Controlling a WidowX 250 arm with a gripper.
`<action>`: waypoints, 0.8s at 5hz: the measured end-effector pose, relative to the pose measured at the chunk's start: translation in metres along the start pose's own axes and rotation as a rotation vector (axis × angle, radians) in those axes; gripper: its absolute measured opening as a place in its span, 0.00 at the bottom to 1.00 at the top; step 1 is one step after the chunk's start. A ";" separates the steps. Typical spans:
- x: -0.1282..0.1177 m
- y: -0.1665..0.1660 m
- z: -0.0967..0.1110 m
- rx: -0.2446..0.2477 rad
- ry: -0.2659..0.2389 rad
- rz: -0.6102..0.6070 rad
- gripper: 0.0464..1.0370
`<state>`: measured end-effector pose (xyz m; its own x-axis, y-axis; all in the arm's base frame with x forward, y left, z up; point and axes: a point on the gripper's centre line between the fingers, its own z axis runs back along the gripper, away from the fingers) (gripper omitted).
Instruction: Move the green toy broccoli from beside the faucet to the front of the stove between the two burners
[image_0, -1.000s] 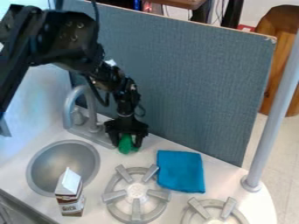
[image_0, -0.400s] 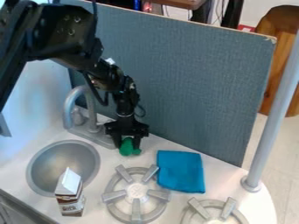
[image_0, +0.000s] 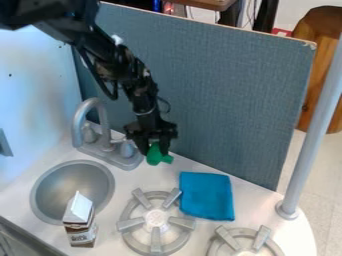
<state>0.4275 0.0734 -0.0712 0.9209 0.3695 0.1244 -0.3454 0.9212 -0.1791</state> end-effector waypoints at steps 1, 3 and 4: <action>-0.013 -0.005 0.004 -0.019 0.016 -0.037 0.61; -0.067 -0.067 -0.018 -0.013 0.043 -0.231 0.61; -0.100 -0.080 -0.032 0.015 0.069 -0.321 0.61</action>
<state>0.3684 -0.0409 -0.1007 0.9931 0.0516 0.1055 -0.0381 0.9912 -0.1268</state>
